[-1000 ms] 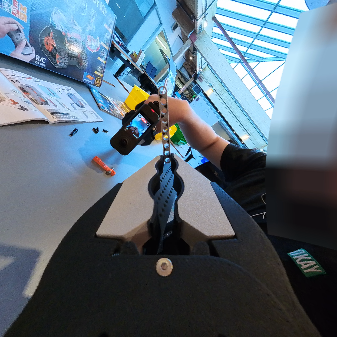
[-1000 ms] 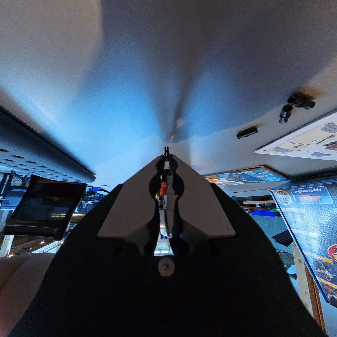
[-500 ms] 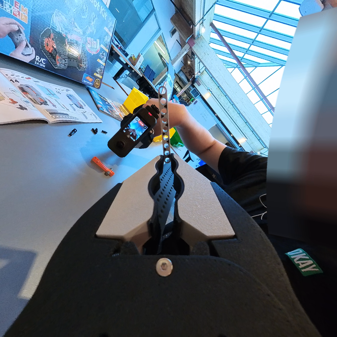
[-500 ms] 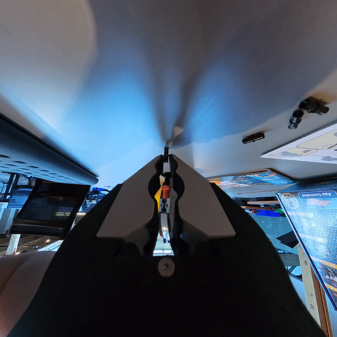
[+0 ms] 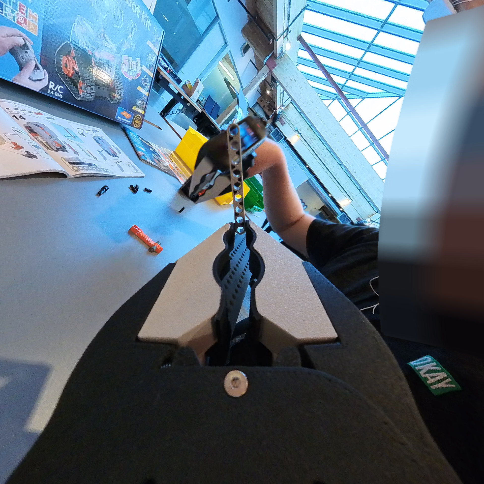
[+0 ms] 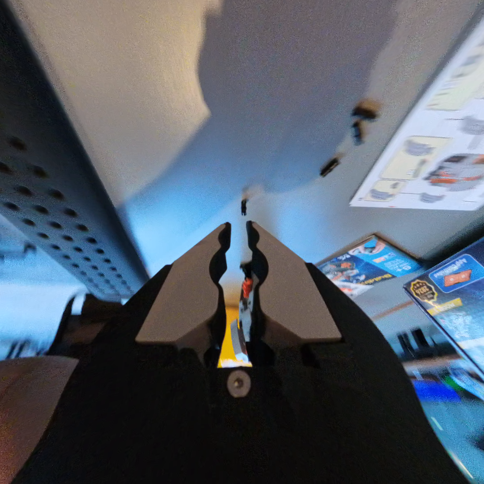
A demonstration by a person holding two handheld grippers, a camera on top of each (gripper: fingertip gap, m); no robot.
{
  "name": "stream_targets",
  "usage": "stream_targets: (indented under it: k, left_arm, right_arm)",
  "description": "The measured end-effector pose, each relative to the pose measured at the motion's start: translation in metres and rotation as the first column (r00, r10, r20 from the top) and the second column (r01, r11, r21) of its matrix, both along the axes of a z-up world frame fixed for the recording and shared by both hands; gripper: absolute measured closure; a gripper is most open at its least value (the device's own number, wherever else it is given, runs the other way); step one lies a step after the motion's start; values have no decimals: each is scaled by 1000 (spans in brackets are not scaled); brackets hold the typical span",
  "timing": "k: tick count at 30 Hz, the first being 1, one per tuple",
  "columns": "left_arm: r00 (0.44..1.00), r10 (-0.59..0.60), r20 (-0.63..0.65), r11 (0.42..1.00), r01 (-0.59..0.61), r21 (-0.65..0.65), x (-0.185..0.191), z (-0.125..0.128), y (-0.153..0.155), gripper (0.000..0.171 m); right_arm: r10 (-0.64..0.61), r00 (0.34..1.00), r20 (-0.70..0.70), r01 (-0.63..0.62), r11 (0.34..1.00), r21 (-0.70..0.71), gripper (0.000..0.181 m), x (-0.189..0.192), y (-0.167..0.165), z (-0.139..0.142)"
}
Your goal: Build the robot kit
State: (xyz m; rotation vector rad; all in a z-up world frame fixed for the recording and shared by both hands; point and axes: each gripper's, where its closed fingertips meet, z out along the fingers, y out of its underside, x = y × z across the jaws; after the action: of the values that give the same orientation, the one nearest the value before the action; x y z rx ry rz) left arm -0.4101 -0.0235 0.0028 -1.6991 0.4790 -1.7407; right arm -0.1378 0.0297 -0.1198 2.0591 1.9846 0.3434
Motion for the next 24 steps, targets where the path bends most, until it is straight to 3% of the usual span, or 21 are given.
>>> stream_targets:
  k: [3,6,8,10,16,24]
  left_arm:
    - [1000,-10,5,1000,10,-3,0,-2,0,168]
    - [1000,-29,12,1000,29,-10,3,-2,2,168]
    - [999,-46,22,999,46,-4,6,1,3,168]
    - [998,-57,21,998,57,5,10,2,2,168]
    - [997,-80,17,997,80,12,17,5,-4,168]
    - [998,-65,11,998,65,18,12,7,-5,168]
  right_arm:
    - [-38,915,-402,76,994,80,174,-21,0,27]
    - [-39,800,-598,174,970,170,172,-16,6,33]
    - [-116,778,-617,276,946,170,164,-5,7,20]
    - [-173,797,-578,332,926,181,163,10,6,2]
    - [-211,802,-559,362,916,174,163,20,3,-22]
    - [-245,796,-553,382,913,145,166,22,5,-31]
